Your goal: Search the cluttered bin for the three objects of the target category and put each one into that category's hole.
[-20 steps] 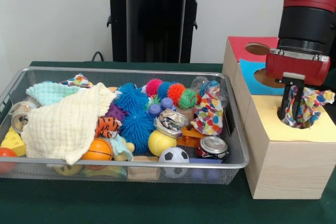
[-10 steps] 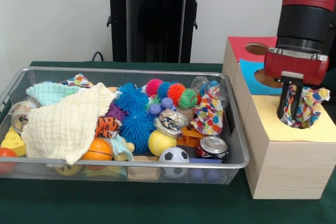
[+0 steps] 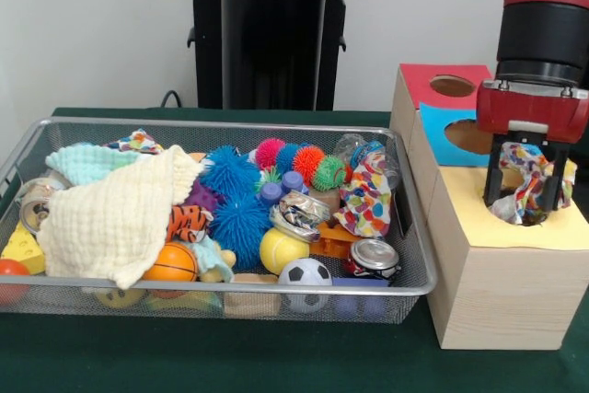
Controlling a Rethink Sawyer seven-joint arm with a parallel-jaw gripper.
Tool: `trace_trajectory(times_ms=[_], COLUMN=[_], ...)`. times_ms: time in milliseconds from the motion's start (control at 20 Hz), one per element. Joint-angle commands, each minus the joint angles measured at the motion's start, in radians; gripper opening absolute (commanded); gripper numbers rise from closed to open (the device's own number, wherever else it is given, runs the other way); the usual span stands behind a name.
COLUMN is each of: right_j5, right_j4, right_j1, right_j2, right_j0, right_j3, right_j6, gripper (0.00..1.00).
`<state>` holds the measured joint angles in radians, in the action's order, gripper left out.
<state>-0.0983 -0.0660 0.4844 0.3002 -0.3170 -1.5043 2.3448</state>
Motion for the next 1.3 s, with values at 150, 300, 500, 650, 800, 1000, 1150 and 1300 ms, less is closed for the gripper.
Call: trace_trajectory(times_ms=[150, 300, 500, 650, 800, 1000, 1150, 1300], right_j5=[0.017, 0.020, 0.018, 0.026, 0.027, 0.052, -0.002, -0.023], right_j4=[0.064, 0.067, 0.068, 0.077, 0.081, 0.090, 0.096, 0.109], right_j1=[-0.019, -0.016, -0.016, -0.017, -0.005, 0.038, 0.090, 0.111], right_j2=[-0.080, -0.079, -0.076, -0.062, -0.060, -0.058, -0.047, -0.045], right_j0=[0.048, 0.047, 0.045, 0.038, 0.039, 0.039, 0.034, 0.038], right_j3=[-0.054, -0.054, -0.052, -0.046, -0.043, -0.043, -0.022, 0.006], right_j6=[0.051, 0.055, 0.053, 0.047, 0.042, 0.042, 0.017, 0.003], gripper=[1.00, 1.00, 1.00, 1.00, 1.00, 1.00, 1.00, 1.00])
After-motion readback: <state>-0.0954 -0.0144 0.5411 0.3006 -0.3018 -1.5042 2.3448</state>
